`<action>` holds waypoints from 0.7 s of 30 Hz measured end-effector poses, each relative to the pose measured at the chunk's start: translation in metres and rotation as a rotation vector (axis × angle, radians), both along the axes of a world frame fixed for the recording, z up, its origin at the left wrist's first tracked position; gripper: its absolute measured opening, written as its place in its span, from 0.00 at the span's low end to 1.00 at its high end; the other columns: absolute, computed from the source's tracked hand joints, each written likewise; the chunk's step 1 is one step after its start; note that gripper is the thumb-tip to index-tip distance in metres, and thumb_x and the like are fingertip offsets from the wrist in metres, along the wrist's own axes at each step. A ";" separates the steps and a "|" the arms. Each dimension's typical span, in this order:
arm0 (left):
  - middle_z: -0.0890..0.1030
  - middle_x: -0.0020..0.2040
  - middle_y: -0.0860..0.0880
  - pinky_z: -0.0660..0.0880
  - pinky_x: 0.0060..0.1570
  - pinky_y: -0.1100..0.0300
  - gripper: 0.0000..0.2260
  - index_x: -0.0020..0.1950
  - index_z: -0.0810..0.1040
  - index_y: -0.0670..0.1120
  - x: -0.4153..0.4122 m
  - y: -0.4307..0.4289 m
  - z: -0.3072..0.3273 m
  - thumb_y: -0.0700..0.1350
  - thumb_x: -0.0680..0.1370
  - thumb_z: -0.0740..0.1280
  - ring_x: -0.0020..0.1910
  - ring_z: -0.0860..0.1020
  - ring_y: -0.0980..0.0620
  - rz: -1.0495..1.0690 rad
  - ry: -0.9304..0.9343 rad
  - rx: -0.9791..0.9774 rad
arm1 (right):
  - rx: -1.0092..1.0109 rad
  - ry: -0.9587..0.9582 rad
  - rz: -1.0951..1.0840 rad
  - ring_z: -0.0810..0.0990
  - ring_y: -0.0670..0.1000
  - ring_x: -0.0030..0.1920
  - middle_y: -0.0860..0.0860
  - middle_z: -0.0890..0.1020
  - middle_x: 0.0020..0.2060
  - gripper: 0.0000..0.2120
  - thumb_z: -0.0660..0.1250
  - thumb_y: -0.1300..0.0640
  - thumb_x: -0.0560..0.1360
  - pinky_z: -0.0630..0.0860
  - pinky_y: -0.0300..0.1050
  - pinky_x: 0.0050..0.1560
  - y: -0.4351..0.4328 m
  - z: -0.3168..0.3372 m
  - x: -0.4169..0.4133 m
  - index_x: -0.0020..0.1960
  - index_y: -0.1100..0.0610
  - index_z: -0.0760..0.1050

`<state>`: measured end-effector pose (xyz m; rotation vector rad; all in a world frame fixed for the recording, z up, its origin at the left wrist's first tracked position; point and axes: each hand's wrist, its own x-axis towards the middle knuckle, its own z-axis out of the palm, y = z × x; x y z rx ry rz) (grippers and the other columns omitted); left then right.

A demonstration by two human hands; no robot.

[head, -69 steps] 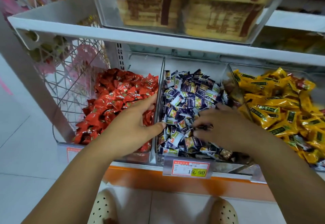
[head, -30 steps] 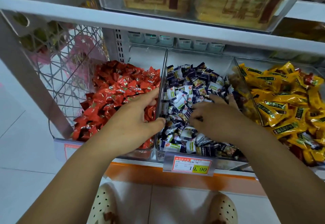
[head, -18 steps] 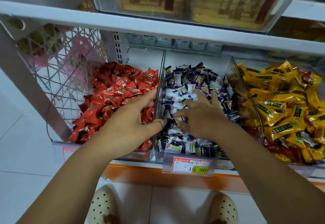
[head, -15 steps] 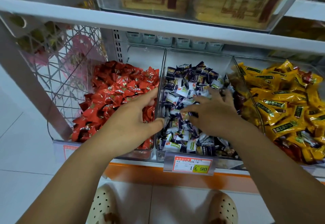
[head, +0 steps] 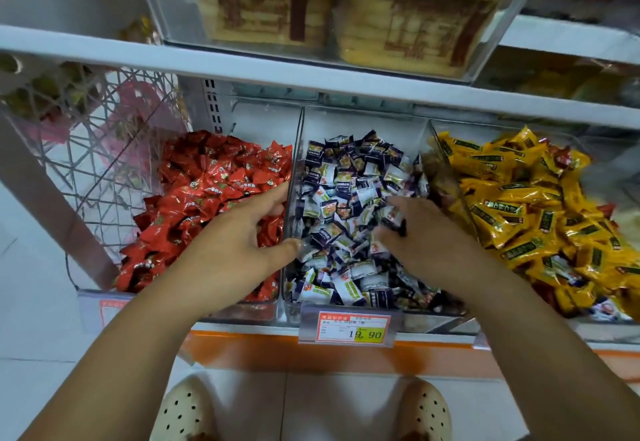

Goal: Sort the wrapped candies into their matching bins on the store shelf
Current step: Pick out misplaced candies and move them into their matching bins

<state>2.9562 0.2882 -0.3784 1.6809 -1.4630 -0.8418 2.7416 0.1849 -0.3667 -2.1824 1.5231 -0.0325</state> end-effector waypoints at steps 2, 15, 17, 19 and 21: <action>0.71 0.57 0.73 0.62 0.52 0.78 0.29 0.61 0.59 0.76 -0.002 0.000 0.001 0.47 0.75 0.70 0.53 0.63 0.83 0.003 -0.003 -0.014 | 0.067 0.161 -0.017 0.49 0.65 0.75 0.58 0.40 0.76 0.40 0.60 0.36 0.76 0.61 0.57 0.70 0.005 -0.018 0.016 0.78 0.46 0.41; 0.74 0.64 0.69 0.64 0.69 0.55 0.30 0.69 0.65 0.71 0.005 -0.003 -0.006 0.47 0.74 0.73 0.66 0.67 0.69 -0.035 0.027 -0.013 | 0.097 -0.167 0.281 0.37 0.58 0.77 0.43 0.39 0.77 0.41 0.67 0.40 0.73 0.46 0.64 0.74 0.015 -0.013 0.043 0.74 0.32 0.42; 0.74 0.64 0.68 0.64 0.70 0.54 0.30 0.70 0.65 0.68 0.005 -0.004 -0.007 0.46 0.74 0.72 0.66 0.67 0.70 -0.025 0.025 -0.005 | 0.094 -0.145 0.170 0.41 0.57 0.77 0.45 0.44 0.78 0.36 0.63 0.38 0.76 0.49 0.63 0.74 0.007 -0.007 0.021 0.76 0.34 0.46; 0.73 0.64 0.69 0.64 0.70 0.56 0.30 0.70 0.65 0.68 0.004 -0.003 -0.005 0.45 0.74 0.71 0.65 0.67 0.71 -0.022 0.017 -0.006 | 0.109 -0.140 -0.033 0.56 0.59 0.76 0.51 0.48 0.78 0.32 0.59 0.42 0.79 0.61 0.56 0.72 -0.006 -0.009 0.007 0.78 0.45 0.48; 0.73 0.62 0.71 0.64 0.68 0.59 0.30 0.69 0.65 0.69 0.003 -0.003 -0.006 0.45 0.75 0.71 0.64 0.67 0.73 -0.023 0.015 -0.009 | 0.147 -0.113 -0.170 0.63 0.60 0.72 0.54 0.49 0.78 0.32 0.58 0.46 0.81 0.67 0.52 0.67 -0.014 -0.018 0.009 0.78 0.53 0.48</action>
